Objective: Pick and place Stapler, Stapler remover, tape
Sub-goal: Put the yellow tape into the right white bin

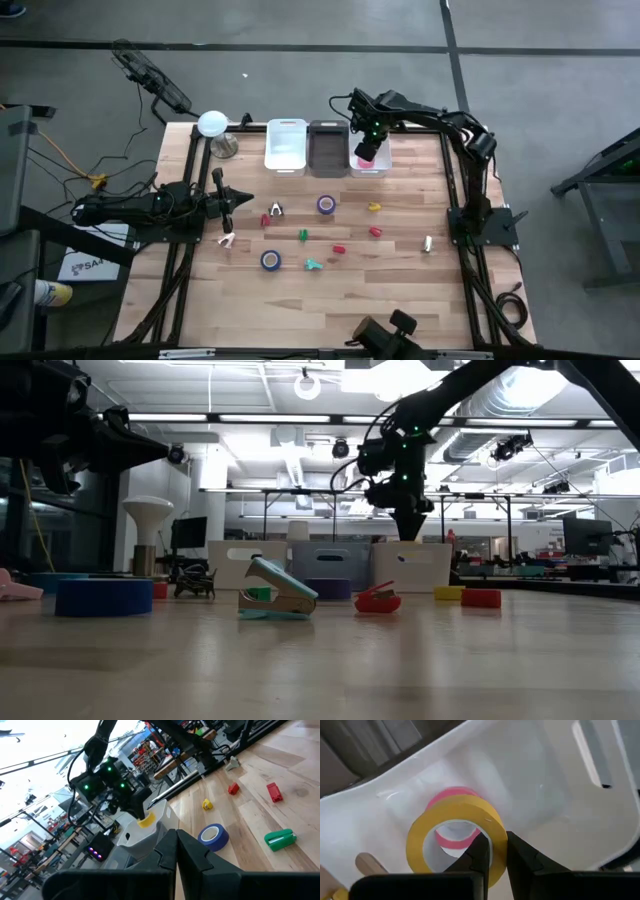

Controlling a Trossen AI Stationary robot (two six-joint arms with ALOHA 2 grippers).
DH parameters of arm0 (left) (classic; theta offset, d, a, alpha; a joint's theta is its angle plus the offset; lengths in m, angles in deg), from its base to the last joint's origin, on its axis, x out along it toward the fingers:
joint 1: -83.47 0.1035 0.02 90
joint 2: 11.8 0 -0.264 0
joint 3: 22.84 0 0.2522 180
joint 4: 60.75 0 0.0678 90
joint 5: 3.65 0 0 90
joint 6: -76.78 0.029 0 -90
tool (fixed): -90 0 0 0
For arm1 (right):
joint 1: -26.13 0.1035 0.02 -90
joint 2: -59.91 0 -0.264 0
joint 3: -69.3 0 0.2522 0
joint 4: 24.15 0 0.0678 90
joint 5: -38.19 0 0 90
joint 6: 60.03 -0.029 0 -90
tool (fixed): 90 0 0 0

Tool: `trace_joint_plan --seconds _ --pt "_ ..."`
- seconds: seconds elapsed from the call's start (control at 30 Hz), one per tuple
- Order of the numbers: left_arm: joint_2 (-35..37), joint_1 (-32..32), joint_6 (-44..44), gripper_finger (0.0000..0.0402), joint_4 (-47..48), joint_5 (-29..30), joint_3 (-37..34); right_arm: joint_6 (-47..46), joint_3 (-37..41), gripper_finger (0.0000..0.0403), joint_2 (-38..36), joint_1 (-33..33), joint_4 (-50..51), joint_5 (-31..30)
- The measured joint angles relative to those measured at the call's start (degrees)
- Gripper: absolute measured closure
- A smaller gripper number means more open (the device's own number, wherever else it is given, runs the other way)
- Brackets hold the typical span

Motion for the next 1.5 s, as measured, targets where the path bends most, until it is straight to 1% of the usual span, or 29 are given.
trace_joint_plan --seconds 0.17,0.57,0.67,0.8,1.1,1.27,1.5 --pt "-0.02 0.00 0.00 0.0398 0.00 0.00 0.00 2.48 0.00 0.0372 2.10 -0.02 -0.64 1.07" --pt "0.01 0.00 0.00 0.0398 0.00 0.00 0.00 2.71 0.00 0.0369 4.90 0.34 -0.98 1.20" --pt "-0.01 0.00 0.00 0.0398 0.00 0.00 0.00 2.28 0.00 0.0362 4.90 0.46 -1.25 1.38" --pt "-0.02 0.00 0.00 0.0398 0.02 0.00 0.00 1.96 0.00 0.0353 4.90 0.46 -1.26 3.37" --pt "-0.02 0.00 0.00 0.0398 0.02 0.00 -0.01 1.59 0.00 0.0337 4.90 0.46 -1.07 3.45" --pt "-0.01 0.00 0.00 0.0398 0.02 0.00 0.00 0.79 0.00 0.0320 4.90 0.46 -0.88 3.47" --pt "-0.01 0.00 0.00 0.0398 0.02 0.00 0.00 0.58 0.00 0.0273 4.90 0.46 -0.85 3.47"
